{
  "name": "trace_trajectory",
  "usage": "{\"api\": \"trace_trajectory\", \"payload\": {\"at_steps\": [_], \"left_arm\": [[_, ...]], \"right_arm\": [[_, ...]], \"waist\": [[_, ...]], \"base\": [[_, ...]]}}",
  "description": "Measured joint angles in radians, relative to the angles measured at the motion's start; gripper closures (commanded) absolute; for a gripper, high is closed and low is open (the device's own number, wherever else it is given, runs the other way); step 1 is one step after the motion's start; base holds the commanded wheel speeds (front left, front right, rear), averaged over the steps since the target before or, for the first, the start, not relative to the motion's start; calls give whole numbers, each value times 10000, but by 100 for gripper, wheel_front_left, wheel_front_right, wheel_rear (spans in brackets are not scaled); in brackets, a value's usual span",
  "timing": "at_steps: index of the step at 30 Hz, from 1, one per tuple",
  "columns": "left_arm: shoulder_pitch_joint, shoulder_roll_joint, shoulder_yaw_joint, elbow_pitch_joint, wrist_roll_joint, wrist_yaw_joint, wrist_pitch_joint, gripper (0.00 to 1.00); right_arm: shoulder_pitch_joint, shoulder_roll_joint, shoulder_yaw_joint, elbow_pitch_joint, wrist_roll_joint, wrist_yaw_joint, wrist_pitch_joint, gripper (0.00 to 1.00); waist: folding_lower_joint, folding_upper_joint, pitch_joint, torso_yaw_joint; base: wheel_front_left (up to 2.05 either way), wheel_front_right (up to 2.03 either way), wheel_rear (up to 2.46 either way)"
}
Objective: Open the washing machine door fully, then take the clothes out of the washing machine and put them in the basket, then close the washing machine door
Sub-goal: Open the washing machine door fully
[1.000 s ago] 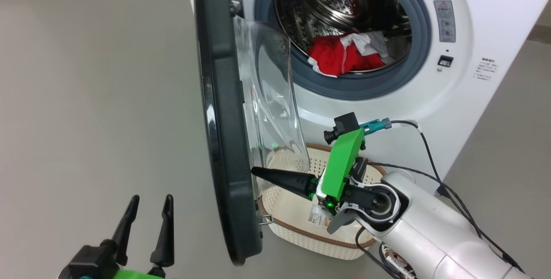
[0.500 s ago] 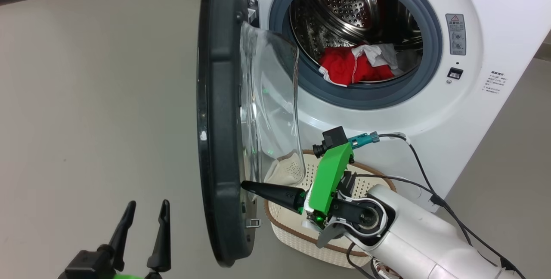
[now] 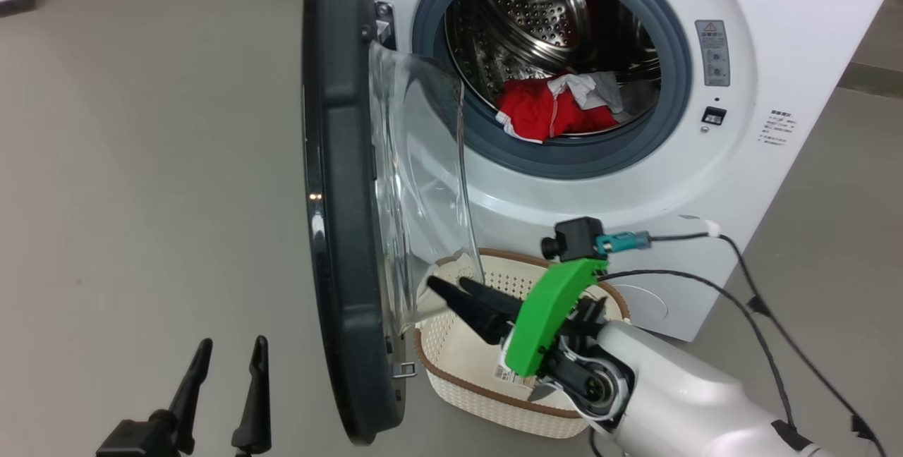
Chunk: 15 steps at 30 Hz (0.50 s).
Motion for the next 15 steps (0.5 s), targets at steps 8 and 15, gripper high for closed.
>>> {"api": "trace_trajectory", "payload": {"at_steps": [8, 15], "left_arm": [[101, 6, 84, -104, 2, 2, 0, 0], [415, 8, 127, -174, 2, 107, 0, 0]], "right_arm": [[34, -347, 786, 1394, -2240, 0, -2755, 0], [105, -489, -1007, 2173, -4556, 2, -3078, 0]], "waist": [[-1, 0, -102, -247], [0, 0, -154, -420]], "base": [[0, 0, 0], [0, 0, 0]]}}
